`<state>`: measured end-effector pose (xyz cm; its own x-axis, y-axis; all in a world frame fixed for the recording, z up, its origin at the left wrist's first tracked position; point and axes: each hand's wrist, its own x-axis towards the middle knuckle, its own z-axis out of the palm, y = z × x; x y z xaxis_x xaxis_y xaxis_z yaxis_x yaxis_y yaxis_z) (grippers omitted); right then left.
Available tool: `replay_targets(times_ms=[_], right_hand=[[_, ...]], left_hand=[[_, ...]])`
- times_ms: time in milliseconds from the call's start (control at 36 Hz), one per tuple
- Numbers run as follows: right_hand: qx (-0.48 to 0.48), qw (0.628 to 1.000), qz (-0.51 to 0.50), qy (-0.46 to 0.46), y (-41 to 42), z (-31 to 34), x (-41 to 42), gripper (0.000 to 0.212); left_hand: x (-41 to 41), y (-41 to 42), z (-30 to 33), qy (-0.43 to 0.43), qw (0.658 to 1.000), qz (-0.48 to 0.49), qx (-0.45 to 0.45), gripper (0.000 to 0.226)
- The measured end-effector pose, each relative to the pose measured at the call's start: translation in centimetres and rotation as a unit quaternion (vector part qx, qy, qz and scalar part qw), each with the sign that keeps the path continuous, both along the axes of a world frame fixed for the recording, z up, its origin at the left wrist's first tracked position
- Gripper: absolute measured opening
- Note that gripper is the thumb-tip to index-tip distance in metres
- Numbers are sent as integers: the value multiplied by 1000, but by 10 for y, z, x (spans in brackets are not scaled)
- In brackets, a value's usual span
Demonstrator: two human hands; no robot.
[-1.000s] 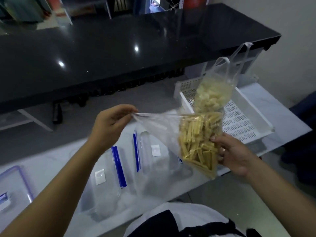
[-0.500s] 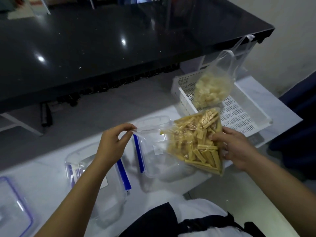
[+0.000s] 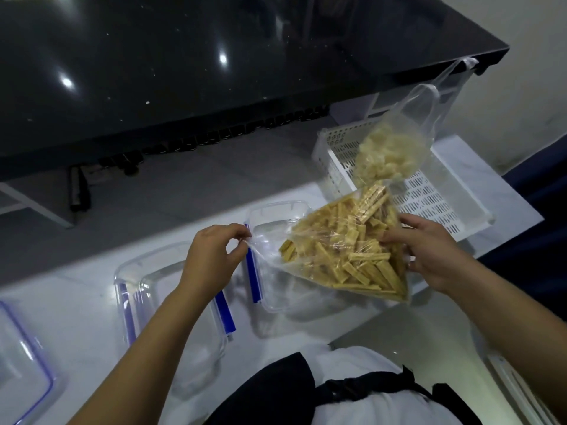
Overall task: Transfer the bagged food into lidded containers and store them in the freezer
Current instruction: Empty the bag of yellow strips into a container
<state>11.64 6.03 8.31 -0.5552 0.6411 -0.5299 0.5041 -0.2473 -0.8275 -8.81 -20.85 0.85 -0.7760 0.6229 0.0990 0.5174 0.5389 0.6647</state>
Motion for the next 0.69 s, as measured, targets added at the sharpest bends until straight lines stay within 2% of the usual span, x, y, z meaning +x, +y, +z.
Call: replay_targets(times_ms=[139, 250, 417, 694], right_hand=[[-6, 1000, 10, -8, 3, 2, -5, 30], [-6, 999, 42, 10, 11, 4, -6, 32], [-15, 999, 27, -9, 12, -3, -11, 32], [-21, 998, 60, 26, 20, 5, -15, 36]], left_hand=[[2, 1, 2, -9, 999, -15, -28, 17], [4, 0, 5, -12, 1000, -3, -10, 17], [11, -1, 6, -33, 999, 4, -12, 17], [20, -3, 7, -62, 998, 32, 1, 15]])
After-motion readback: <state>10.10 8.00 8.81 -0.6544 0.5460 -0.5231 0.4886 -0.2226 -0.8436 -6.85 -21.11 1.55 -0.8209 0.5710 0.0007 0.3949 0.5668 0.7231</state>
